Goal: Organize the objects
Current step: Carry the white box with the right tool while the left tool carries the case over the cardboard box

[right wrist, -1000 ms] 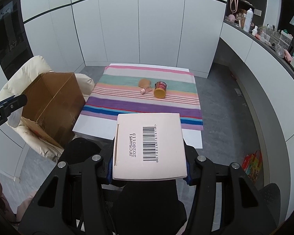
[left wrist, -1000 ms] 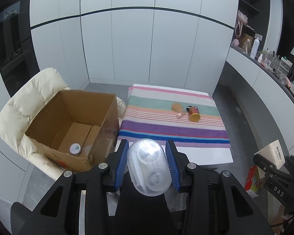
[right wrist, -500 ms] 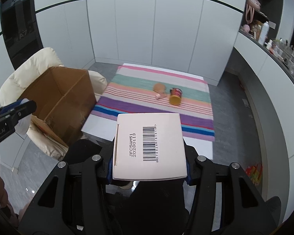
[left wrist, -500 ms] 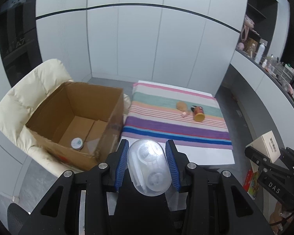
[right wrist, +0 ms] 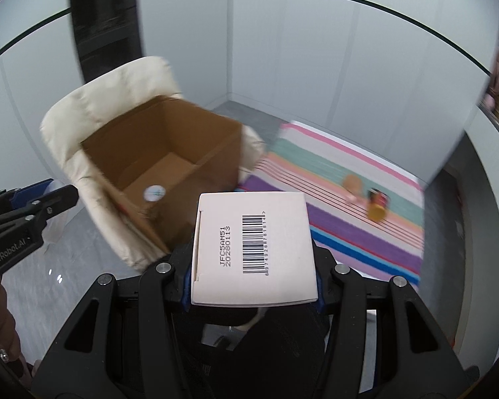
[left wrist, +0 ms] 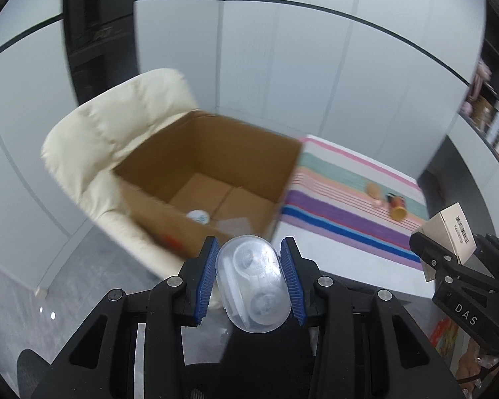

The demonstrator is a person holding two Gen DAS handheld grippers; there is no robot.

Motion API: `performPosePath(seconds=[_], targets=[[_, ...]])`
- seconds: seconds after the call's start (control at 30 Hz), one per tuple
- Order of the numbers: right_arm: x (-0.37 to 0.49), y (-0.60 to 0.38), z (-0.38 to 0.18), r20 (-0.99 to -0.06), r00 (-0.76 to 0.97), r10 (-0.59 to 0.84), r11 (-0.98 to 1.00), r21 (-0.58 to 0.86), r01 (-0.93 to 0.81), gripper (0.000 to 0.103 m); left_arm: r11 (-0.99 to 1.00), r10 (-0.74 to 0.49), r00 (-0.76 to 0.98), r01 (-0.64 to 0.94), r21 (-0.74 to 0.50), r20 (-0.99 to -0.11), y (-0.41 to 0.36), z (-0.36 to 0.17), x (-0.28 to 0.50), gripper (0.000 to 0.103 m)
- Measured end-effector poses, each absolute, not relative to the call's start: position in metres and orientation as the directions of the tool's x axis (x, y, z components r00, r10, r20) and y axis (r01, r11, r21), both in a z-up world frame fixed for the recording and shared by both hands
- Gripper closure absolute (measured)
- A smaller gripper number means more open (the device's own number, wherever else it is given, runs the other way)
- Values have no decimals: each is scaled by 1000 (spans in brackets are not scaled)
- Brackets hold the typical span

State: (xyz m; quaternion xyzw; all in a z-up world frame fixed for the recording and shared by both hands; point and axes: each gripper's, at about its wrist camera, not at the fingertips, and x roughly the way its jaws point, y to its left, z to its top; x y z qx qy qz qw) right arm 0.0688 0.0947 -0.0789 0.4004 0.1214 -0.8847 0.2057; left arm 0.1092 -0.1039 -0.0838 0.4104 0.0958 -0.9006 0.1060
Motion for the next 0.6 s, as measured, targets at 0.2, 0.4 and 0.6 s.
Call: performPosePath(seconds=[0.2,0.4,0.6], targets=[[70,34,-93,-772,-535,-344,-807,-48,589,50,-922,-181,-623,376,-88,-761,-149,-87,119,63],[70,9,-107,-790,-500,-354,-771,-55,634,50,-914,-194,-611,396,-83,-768,-159,-94,113,63],[55,3,-123,-811,-480,-333,-773,-56,631,50,-914,-176,-597,394,-95,-783,-163,-103,95,63]])
